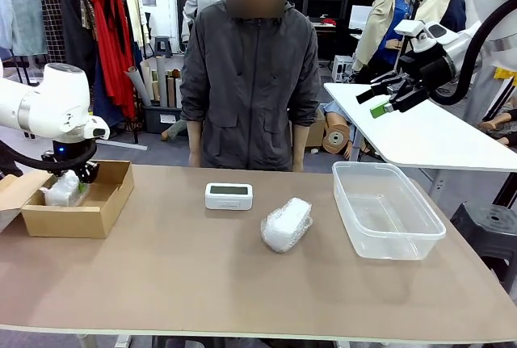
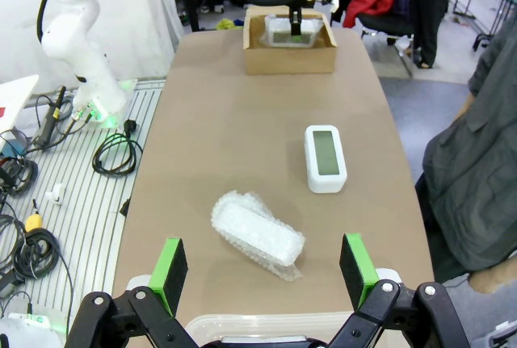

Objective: Separate and place wrapped and unwrapped clocks.
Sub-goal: If the picked Digital clock is wrapped, place it in the Package Box ; if not, place it in the Organizing box.

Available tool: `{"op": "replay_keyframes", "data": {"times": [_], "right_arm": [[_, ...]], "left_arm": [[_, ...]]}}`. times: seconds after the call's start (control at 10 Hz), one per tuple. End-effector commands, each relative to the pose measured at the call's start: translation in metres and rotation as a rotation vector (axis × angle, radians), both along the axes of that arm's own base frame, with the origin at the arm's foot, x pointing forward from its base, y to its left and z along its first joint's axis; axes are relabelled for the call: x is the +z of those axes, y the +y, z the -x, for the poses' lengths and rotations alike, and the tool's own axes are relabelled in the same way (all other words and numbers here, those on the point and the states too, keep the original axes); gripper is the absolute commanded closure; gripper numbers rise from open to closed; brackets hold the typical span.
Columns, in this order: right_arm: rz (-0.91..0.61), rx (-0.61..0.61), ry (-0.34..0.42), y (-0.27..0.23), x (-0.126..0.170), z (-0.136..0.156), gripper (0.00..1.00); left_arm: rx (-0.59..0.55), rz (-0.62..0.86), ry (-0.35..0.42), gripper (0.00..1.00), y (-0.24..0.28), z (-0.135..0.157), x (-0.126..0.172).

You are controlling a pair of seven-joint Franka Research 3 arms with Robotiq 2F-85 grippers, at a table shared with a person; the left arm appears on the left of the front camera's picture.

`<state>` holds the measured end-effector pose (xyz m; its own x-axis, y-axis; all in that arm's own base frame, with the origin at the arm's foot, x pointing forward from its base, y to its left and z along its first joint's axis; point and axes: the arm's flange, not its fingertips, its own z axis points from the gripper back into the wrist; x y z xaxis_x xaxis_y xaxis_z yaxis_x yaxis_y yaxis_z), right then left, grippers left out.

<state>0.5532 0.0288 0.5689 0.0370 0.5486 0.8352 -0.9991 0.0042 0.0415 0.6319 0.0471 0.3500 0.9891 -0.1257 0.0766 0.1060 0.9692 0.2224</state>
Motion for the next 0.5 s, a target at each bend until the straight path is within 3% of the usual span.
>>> {"op": "replay_keyframes", "data": {"times": [0.0,0.1,0.4], "right_arm": [[0.003,0.002,-0.004,0.001,0.002,0.000,0.00],[0.003,0.002,-0.004,0.001,0.002,0.000,0.00],[0.003,0.002,-0.004,0.001,0.002,0.000,0.00]], "left_arm": [[0.015,-0.022,-0.007,0.23,0.003,-0.003,0.003],[0.015,-0.026,-0.009,0.04,0.004,-0.004,0.004],[0.013,-0.030,-0.025,0.00,0.002,0.002,0.020]]}}
